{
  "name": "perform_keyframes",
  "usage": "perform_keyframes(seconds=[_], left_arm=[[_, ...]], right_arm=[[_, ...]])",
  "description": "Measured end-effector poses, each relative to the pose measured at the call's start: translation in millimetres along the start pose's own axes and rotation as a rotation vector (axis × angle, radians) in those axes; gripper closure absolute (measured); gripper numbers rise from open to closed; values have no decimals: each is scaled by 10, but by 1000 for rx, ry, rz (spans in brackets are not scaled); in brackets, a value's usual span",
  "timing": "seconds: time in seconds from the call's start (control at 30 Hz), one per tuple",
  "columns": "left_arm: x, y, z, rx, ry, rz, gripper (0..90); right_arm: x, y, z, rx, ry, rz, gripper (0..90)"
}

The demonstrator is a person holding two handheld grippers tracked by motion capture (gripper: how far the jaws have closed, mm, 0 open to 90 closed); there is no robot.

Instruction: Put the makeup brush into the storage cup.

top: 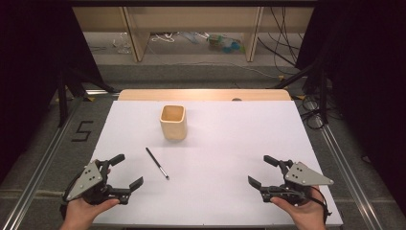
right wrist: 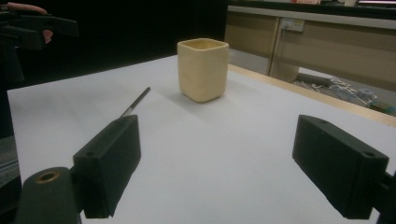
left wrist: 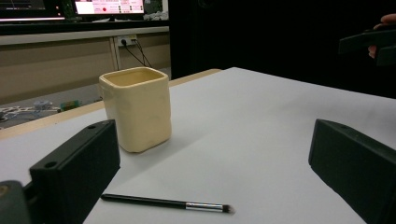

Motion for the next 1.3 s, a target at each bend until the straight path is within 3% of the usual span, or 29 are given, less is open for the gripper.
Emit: perform_keyframes(seconds=[0.17,0.3,0.43,0.5,0.57,0.6,0.63,0.67,0.7,0.73,0.83,0.93,0.97,1.0,1.1,1.23,1.3], left_arm=[[43,-49,37,64,25,36,35],[117,-81,42,117,72,89,64],[225,-74,17,183,166,197,96],[301,-48,-3,206,222,257,109],[373,-21,-13,248,281,327,121],[452,-1,-20,292,333,382,143],[452,-1,-20,292,333,382,148],[542,20,-24,315,371,423,155],[542,20,-24,315,371,423,160],[588,34,-19,336,389,448,162],[718,87,-13,400,439,519,174],[827,109,9,471,498,588,177],[860,121,5,468,509,594,184],[889,125,13,479,516,609,189],[953,126,53,551,563,686,204],[1038,158,80,607,611,775,228],[1079,172,96,661,644,830,258]], right_arm=[[12,2,1,-2,-12,2,165],[23,3,6,-1,-12,-5,167],[24,12,29,18,-17,13,174],[30,15,20,5,-20,10,176],[43,18,23,9,-29,4,177],[43,19,25,10,-28,12,178],[43,19,25,10,-28,12,178],[49,25,23,5,-30,13,179],[56,28,25,8,-37,9,180],[31,28,25,7,-27,45,180],[32,29,27,8,-30,47,182],[53,33,31,14,-33,22,183],[41,39,42,37,-40,42,183],[45,36,27,17,-37,32,184],[55,40,28,20,-41,25,186],[57,44,26,17,-47,31,189],[70,47,34,24,-55,22,190]])
Point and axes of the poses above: each handheld gripper's, and its own axes: x roughly forward along the jaws, y roughly out of its underside, z roughly to its left, the point moved 3 cm from there along x, roughly forward along the jaws, and after that the axes turned 7 degrees about -z, right-handed, at the moved point
